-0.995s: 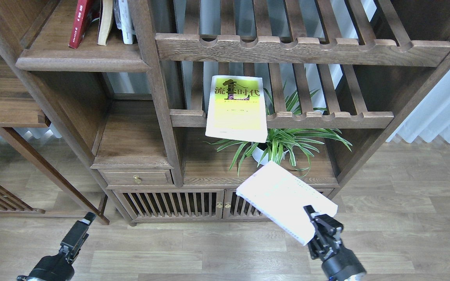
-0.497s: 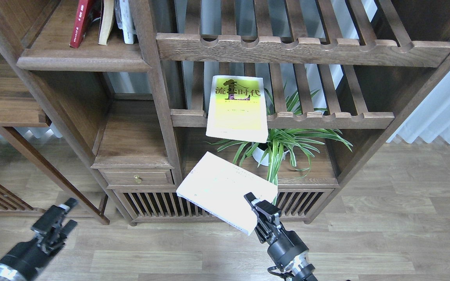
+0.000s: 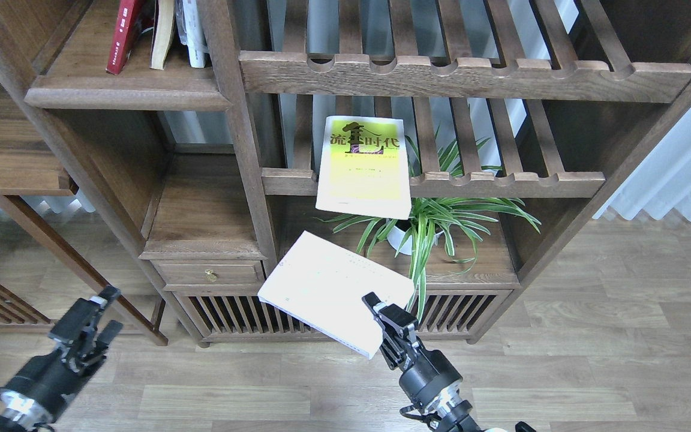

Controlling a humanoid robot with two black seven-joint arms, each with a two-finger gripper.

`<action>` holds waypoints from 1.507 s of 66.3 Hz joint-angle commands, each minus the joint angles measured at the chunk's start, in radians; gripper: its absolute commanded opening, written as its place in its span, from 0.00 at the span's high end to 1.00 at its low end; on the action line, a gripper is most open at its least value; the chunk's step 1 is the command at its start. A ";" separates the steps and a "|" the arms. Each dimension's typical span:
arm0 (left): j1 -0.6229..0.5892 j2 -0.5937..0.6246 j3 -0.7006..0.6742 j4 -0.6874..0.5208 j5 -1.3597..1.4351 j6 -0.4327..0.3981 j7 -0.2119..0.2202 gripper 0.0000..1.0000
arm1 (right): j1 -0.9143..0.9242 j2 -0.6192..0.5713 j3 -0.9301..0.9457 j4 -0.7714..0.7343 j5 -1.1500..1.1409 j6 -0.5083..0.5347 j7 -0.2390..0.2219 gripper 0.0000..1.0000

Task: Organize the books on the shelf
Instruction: 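Carry the white book toward the left gripper in front of the shelf, then grasp the white book with the left gripper and release the right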

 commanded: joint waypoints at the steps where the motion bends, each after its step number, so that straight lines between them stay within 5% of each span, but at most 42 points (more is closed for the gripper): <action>1: -0.019 0.015 0.110 -0.024 -0.044 0.000 0.002 0.00 | 0.018 0.000 -0.027 -0.001 0.016 -0.001 -0.005 0.87; 15: -0.085 0.018 0.222 -0.038 -0.050 0.000 0.002 0.00 | 0.040 0.000 -0.064 -0.004 0.036 -0.003 -0.016 0.88; 82: -0.152 -0.161 0.314 0.037 0.005 0.000 0.001 0.02 | 0.040 0.000 -0.164 -0.003 0.051 -0.009 -0.014 0.88; 100: -0.155 -0.181 0.333 0.042 0.022 0.000 -0.011 0.19 | 0.029 0.000 -0.182 0.000 0.051 -0.008 -0.014 0.87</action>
